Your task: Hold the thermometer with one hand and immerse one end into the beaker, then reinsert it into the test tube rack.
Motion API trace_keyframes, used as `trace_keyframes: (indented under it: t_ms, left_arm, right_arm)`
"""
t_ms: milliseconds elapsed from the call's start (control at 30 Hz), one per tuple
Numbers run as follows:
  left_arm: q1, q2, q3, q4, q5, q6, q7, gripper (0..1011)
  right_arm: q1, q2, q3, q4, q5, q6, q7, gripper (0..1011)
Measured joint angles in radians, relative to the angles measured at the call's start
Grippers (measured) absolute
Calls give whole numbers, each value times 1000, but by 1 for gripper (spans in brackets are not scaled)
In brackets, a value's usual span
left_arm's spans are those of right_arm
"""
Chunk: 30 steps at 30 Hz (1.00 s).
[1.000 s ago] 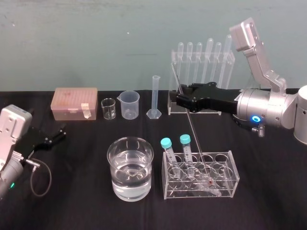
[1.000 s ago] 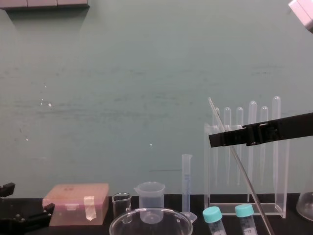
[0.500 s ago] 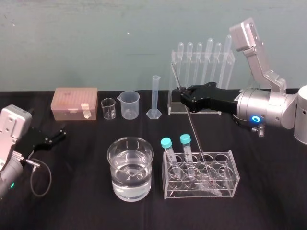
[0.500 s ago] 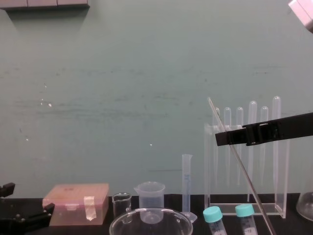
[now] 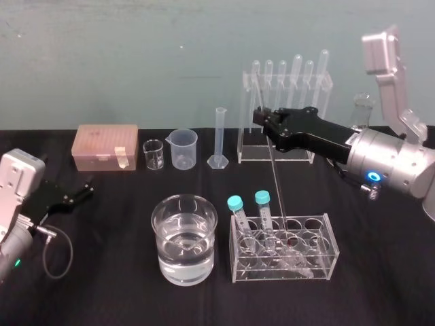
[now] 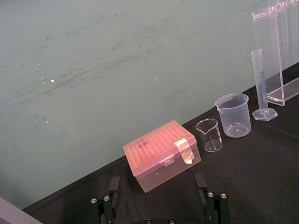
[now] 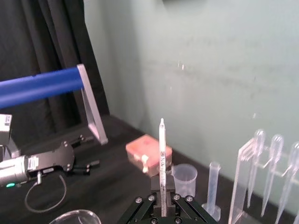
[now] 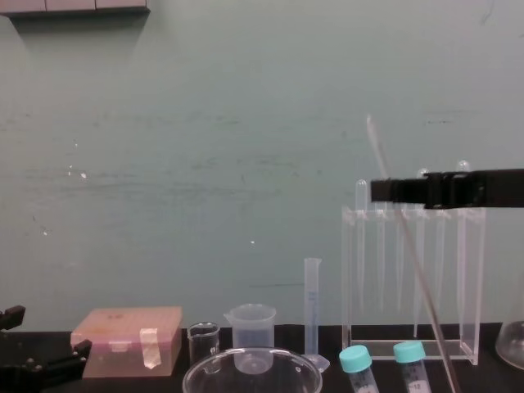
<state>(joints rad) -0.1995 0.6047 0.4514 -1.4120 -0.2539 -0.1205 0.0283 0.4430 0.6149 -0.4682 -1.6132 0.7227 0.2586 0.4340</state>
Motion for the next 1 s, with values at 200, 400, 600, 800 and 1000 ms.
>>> trace_keyframes:
  t_ms: [200,400,600,800,1000]
  left_arm:
    - [0,0,0,0,0,0,0,1008]
    - [0,0,0,0,0,0,0,1008]
    - [0,0,0,0,0,0,0,1008]
    - [0,0,0,0,0,0,0,1008]
    - [0,0,0,0,0,0,0,1008]
  right_arm:
    - [-78,17,44,-34,-28,-148,18,57]
    - [-154,9,93,-56,-11,-230,28,57]
    - [-207,-1,129,-72,-4,-266,29,57]
    - [-217,-7,151,-80,-14,-284,40,57]
    - [-187,-18,167,-87,-11,-283,56,57]
